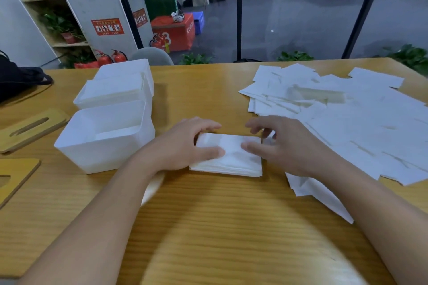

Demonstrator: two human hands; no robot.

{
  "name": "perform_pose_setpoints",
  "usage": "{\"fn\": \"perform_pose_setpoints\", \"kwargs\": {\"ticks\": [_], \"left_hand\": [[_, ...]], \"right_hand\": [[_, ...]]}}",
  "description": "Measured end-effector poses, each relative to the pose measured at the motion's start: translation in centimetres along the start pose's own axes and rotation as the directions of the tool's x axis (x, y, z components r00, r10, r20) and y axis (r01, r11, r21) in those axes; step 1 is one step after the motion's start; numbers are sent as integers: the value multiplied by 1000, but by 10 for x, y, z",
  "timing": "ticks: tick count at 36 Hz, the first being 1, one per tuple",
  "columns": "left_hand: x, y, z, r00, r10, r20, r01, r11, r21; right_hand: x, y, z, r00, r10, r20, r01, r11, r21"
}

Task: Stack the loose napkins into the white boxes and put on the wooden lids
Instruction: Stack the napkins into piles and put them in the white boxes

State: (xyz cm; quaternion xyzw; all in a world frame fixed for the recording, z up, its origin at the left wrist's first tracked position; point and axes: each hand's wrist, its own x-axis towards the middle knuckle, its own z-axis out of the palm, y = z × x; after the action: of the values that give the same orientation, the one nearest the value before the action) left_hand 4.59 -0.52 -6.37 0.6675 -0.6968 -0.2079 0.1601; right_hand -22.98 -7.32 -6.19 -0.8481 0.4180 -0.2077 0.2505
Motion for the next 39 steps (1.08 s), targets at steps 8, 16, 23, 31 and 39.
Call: {"fn": "perform_pose_setpoints", "kwargs": {"ticks": [8,16,23,31,39], "left_hand": [[-2,7,1,998,-58,37,60,998,-35],[-5,9,2,996,-83,37,87,991,-97],[-18,4,12,998,-56,-5,53,978,-200],[-15,6,13,979,-146,-142,5,713,-702],[-4,22,28,930,-211,-301,-167,489,-856]], "right_hand": [[1,-6,7,986,74,147,-60,993,-102],[-1,-16,5,965,115,236,-99,992,-77],[-5,-19,6,960,88,265,-98,995,26],[1,-19,19,995,100,-7,-89,915,393],[2,-25,27,970,145,-197,4,796,605]]}}
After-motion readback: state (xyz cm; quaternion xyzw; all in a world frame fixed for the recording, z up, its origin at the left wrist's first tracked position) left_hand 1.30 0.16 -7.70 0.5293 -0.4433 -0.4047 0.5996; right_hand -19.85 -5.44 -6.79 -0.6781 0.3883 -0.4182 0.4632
